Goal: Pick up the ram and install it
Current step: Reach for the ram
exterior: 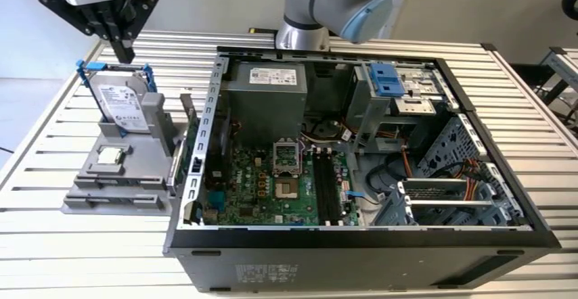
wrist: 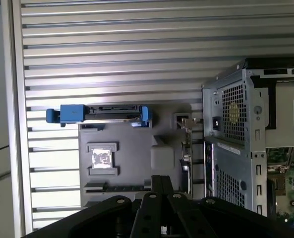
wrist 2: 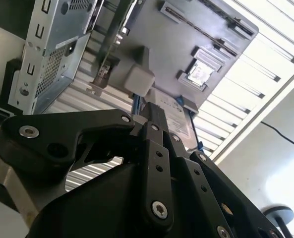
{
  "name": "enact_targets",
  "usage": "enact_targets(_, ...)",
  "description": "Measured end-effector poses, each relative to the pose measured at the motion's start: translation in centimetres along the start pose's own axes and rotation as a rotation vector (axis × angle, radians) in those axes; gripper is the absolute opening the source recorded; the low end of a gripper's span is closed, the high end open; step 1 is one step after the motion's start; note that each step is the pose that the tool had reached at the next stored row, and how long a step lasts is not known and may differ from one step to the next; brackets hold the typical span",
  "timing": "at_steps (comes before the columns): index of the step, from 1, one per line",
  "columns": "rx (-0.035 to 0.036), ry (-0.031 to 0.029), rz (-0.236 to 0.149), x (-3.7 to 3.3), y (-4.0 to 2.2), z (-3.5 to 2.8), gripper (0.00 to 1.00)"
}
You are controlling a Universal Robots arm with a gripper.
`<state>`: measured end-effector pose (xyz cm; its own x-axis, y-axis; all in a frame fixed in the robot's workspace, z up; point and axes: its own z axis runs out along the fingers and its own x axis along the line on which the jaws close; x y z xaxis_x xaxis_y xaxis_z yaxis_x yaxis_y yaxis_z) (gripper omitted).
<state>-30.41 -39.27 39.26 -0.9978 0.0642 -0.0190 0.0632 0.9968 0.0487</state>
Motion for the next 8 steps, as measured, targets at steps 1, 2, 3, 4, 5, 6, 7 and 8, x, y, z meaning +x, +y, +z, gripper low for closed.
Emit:
enact_targets(1,-0.0001,-0.0001,0.000,0.24,0.00,0.00,0.00)
enact_targets(2,0.0000,0.0001,-0.001,0.49,0.00,-0.01,0.00)
enact_targets(3,-0.0001,0.0000,-0.001,0.73,0.00,-0.01,0.00)
enact_targets(4,0.0000,0.0001,-0.001,0.97,0.00,-0.02,0.00)
enact_targets(5,0.0000,0.0001,-0.002,1.20,0.01,-0.02,0.00)
enact_targets(6,-0.0001,0.0001,-0.002,1.44,0.01,-0.03,0.00)
enact_targets(7,0.0000,0.0002,-0.003,1.66,0.01,-0.03,0.00)
enact_targets(8,0.0000,0.0002,-0.003,1.89,0.02,-0.04,0.00)
